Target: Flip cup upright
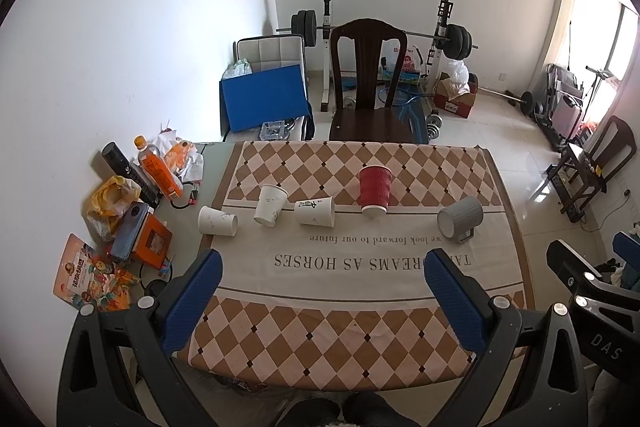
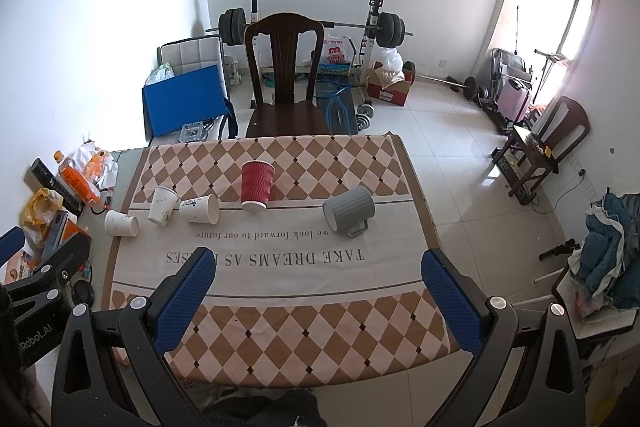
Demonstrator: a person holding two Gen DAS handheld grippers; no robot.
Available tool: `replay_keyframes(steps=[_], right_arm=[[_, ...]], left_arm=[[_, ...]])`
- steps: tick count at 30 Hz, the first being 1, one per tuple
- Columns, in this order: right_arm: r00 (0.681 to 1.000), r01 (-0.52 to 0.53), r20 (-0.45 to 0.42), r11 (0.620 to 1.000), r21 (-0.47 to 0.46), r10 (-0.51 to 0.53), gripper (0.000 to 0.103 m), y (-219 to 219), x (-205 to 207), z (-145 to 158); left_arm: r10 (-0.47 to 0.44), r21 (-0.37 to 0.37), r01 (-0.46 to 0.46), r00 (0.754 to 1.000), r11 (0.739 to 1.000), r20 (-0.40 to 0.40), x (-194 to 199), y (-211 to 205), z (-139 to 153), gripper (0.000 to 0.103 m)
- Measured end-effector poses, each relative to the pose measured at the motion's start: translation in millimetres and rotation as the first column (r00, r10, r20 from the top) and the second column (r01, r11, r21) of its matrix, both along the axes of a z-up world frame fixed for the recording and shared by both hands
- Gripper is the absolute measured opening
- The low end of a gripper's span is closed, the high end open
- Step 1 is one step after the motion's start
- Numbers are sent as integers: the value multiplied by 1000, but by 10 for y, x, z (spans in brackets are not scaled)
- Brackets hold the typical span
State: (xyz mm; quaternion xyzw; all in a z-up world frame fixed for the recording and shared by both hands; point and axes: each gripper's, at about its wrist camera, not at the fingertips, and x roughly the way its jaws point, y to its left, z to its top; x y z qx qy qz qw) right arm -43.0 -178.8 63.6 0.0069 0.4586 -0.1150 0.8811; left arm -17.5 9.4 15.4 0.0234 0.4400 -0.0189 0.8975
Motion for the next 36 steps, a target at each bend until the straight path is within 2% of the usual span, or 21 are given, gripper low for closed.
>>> replay_keyframes(steps=[19,26,28,30,34,36], right_arm=[[1000,3,2,1000,5,-3,103,-11,-15,-1],[999,41,-22,999,17,-41,103,83,152,-32],[996,81,-35,996,31,-80,103,36,201,-140],[988,139,-69,990,41,-136,103,-81,289,-380],[955,253,-173,966,57,-240,103,-468,359,-1072],[933,296,-225,954,33,-282,103,-671,431,-1410]], left_arm=[[-10,-11,10,1000,1000,-5,-9,-27,16,103],[-24,-23,24,1000,999,-11,100,36,-144,103],[-38,-7,38,999,999,-11,174,41,-257,103],[-56,17,56,998,998,-18,289,0,-432,103],[-91,53,97,991,994,-102,550,-154,-865,103],[-114,75,126,982,989,-147,690,-308,-1114,103]])
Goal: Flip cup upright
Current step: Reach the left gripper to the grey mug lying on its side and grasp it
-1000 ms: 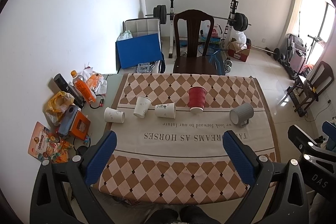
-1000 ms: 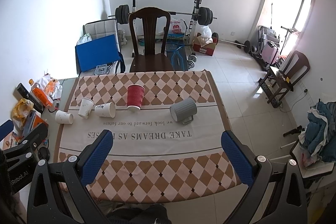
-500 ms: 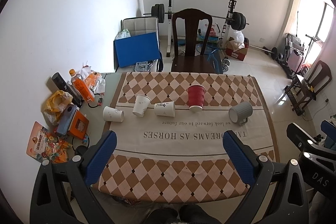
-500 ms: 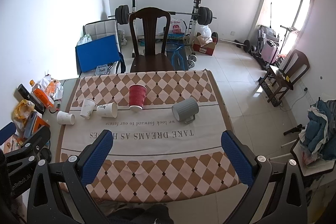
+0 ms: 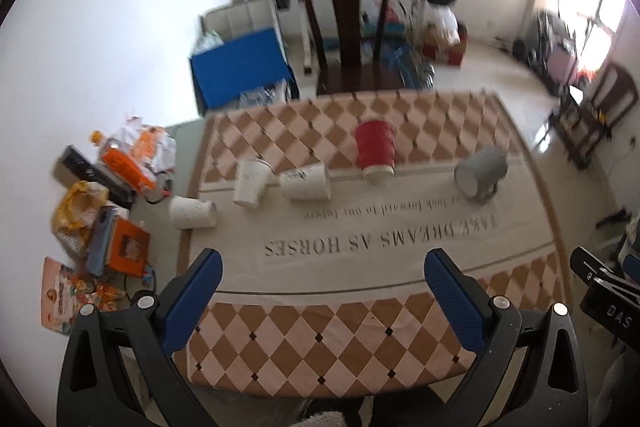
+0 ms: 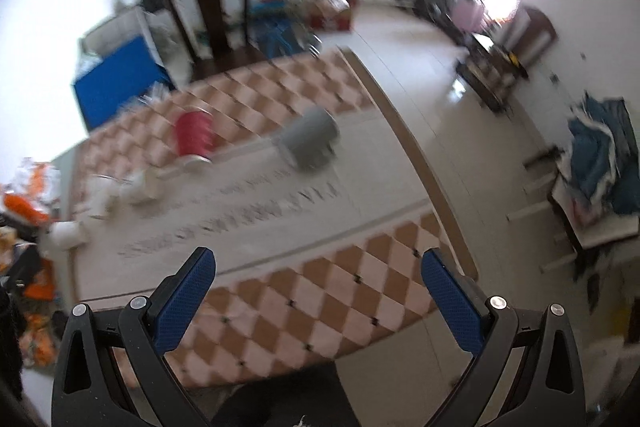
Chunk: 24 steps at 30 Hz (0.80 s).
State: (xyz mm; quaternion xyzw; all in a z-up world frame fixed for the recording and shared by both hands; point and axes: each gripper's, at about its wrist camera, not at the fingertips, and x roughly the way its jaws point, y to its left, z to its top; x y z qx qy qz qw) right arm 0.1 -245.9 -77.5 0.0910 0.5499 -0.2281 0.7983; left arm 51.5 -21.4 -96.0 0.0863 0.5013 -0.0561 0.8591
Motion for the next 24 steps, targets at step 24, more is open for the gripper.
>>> replay_keyframes(steps=[24], right_arm=[[927,200,-353,962,187,-124,81,-2401,996,-2669]], left_arm=[[-522,161,586,794,794,-312,1665,-3160,-2030,87]])
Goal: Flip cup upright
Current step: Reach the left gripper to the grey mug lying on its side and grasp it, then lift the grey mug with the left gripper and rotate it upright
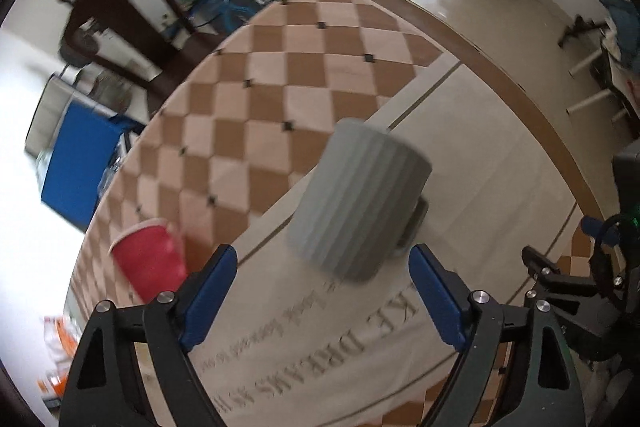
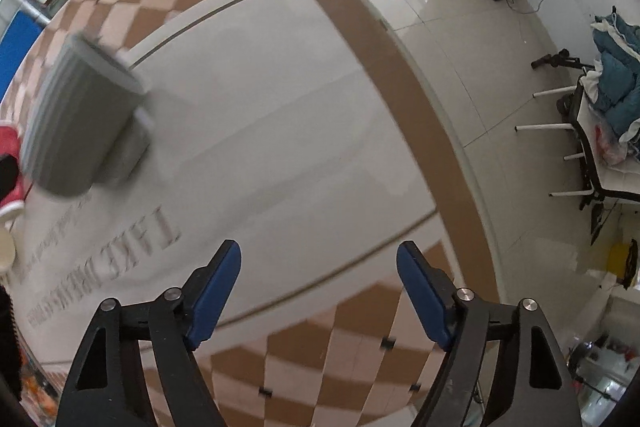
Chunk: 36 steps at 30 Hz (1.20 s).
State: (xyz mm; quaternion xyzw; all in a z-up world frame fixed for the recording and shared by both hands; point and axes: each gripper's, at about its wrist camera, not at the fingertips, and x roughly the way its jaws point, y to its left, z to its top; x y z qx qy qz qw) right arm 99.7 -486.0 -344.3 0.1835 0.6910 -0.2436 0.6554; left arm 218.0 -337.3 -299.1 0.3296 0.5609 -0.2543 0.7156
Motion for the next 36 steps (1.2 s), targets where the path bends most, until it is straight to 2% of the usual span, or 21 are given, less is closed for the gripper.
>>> replay_keyframes(steps=[5,14,24,31,36], right_arm=[[1000,9,-15,1000,8,-9,81,-218,148,-150],[999,11,-33,1000,29,-10,81,-388,335,-306],[999,27,-41,998,50,-25,81,-453,322,-406],[999,36,-31,998,55,-34,81,-466,290,-327],[1000,24,-15,998,56,-23,81,-398,306,-270]], left_arm=[[-57,45,59,997,997,-43,128,-295,-254,87],[-103,99,117,985,988,-136,238,-463,-638,87],[-152,105,166,980,980,-129,268,-419,-762,86],[-91,85,102,988,991,-126,328,-315,-701,85],[18,45,-12,992,999,-123,403,-69,-554,84]])
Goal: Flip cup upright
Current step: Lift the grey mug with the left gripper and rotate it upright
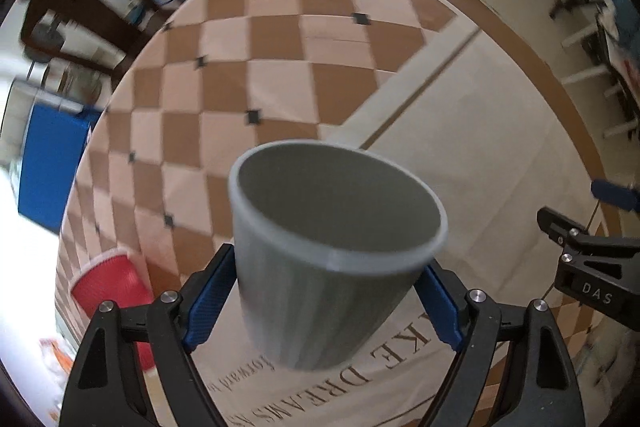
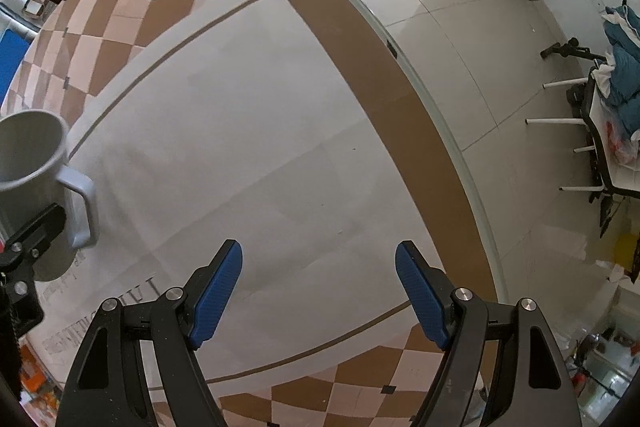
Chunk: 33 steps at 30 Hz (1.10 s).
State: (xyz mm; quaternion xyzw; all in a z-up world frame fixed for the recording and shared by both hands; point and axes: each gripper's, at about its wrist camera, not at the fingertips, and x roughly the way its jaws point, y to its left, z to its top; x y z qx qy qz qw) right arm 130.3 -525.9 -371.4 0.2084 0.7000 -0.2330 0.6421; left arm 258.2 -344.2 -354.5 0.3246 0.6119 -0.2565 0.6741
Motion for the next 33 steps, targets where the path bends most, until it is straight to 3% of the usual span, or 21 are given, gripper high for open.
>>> replay_keyframes(steps=[7,14,18,24,27,30,33], right_arm=[[999,-46,19,999,2,46,80,294,-12,138],[994,-99,47,995,-9,100,81,796,-67,395],[991,-116,64,993,-16,117,80,1165,-157,555],[983,-167,74,986,-24,168,80,1744,-419,685],[981,-180,66,983,-25,181,80,1991,-530,682],[980,-190,49,981,-36,191,80,2177,-617,666],[980,-194,32,979,-59,196,80,2264,-692,642]], left_arm=[[198,-68,-200,980,978,-35,-15,674,216,83],[400,-131,-411,911,902,-104,-389,1432,490,83],[462,-149,-476,879,867,-119,-676,1880,625,83],[526,-146,-560,823,816,-216,-1249,2444,702,83],[555,-133,-612,773,780,-306,-1505,2696,601,83],[590,-106,-687,684,719,-430,-1674,2895,372,83],[601,-88,-724,629,685,-493,-1719,2952,177,83]])
